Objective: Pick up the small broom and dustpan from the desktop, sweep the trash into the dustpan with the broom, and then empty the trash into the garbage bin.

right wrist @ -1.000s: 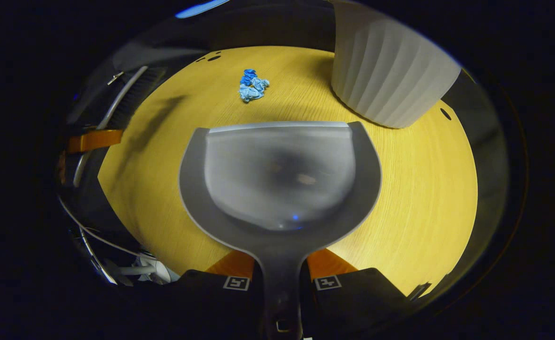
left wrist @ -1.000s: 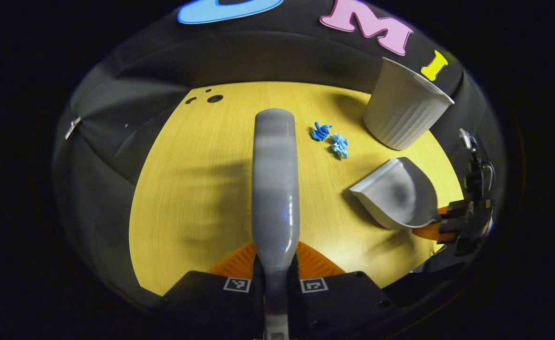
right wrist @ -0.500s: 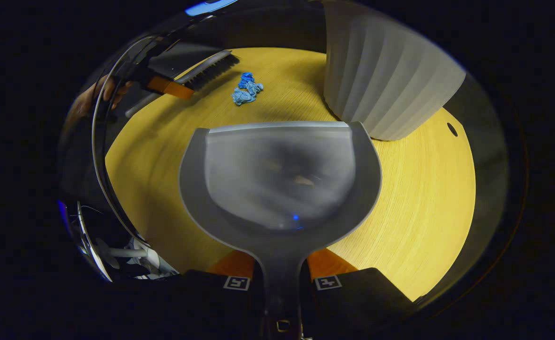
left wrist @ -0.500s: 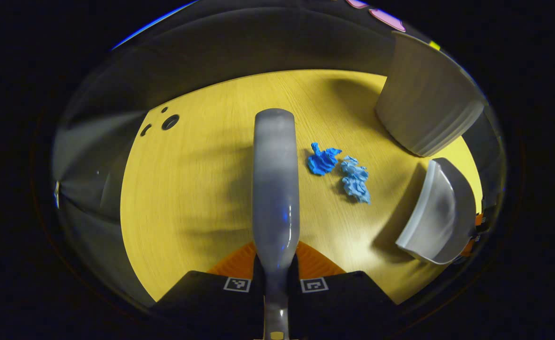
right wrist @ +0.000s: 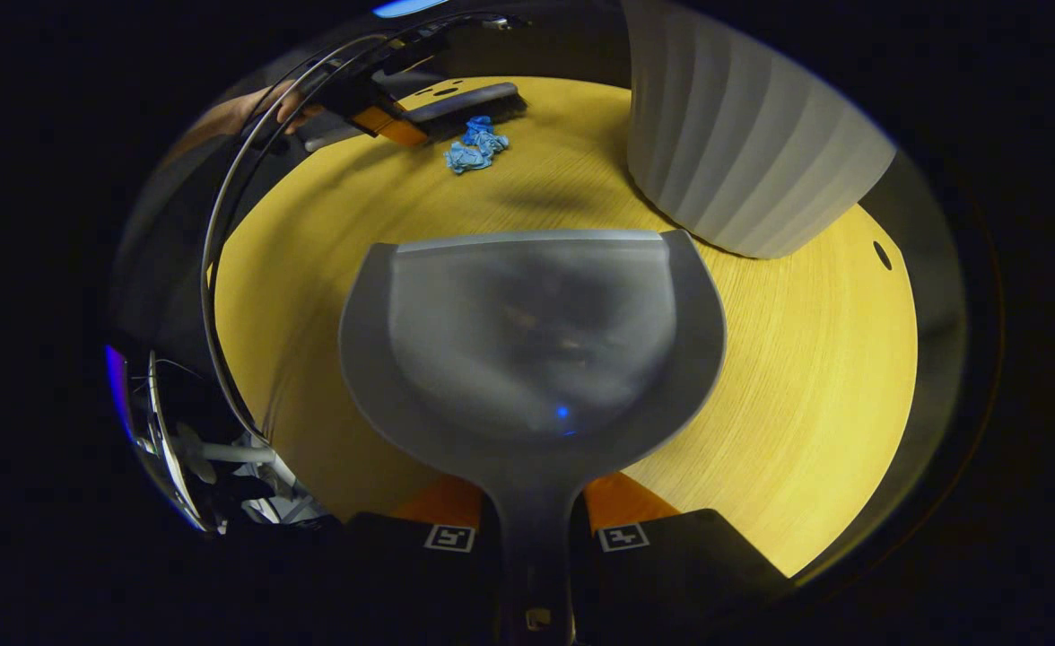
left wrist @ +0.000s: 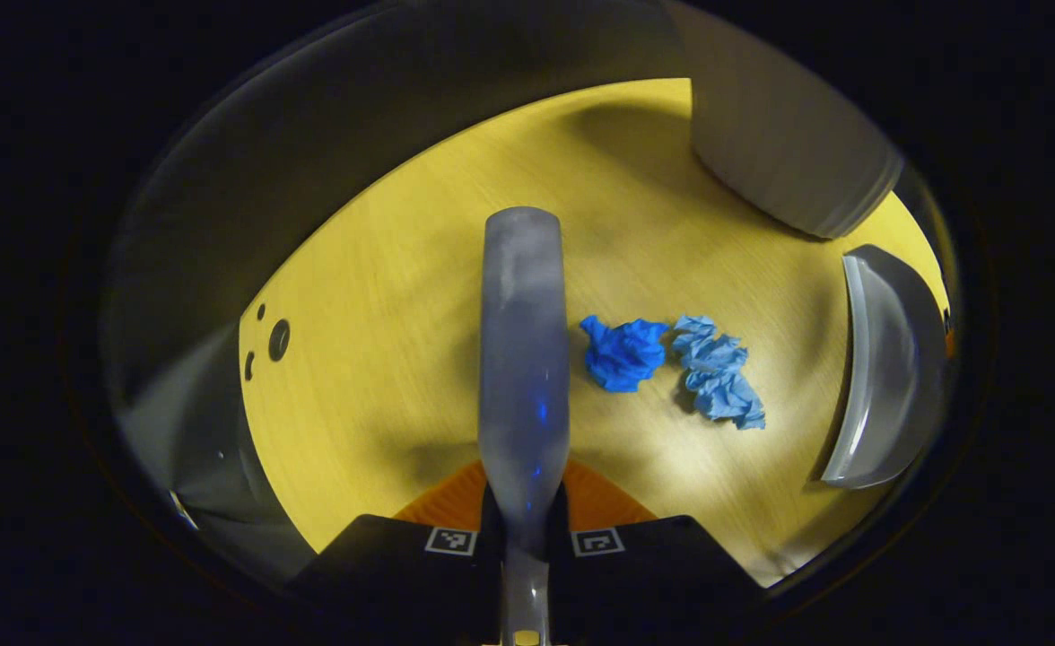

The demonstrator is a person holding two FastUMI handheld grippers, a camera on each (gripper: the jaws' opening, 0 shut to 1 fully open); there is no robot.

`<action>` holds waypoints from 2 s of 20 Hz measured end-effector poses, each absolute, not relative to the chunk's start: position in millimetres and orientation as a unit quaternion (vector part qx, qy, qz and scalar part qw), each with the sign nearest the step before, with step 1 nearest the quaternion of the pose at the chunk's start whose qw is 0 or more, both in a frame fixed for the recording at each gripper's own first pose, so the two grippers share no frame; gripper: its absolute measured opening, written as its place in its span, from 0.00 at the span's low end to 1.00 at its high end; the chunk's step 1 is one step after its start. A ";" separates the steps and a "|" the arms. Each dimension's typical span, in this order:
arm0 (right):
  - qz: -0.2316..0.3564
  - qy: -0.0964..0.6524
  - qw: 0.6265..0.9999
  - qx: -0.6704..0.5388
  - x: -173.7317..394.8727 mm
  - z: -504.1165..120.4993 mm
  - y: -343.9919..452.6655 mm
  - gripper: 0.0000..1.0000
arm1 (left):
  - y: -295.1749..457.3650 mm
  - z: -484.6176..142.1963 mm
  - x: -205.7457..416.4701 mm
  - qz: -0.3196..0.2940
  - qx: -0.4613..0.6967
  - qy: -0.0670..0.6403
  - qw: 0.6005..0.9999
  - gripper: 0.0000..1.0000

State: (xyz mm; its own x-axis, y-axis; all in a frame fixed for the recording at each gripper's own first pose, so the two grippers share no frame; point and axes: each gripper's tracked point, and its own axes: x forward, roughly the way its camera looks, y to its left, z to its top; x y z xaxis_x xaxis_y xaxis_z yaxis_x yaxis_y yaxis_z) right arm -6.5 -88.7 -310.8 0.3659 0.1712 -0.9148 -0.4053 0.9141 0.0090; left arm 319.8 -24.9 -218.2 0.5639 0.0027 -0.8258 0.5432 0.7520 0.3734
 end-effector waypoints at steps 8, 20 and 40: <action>0.174 0.531 0.820 -0.125 -7.5 -313.4 -92.1 0.34 | -49.5 -235.6 303.5 -0.241 0.328 0.443 0.799 0.24; 0.168 0.519 0.827 -0.138 -9.9 -317.0 -92.8 0.35 | -109.9 -255.3 199.3 -0.290 0.221 0.537 0.761 0.24; 0.165 0.488 0.849 -0.115 -5.0 -299.4 -108.7 0.34 | -101.9 -188.8 122.7 -0.233 0.114 0.475 0.841 0.24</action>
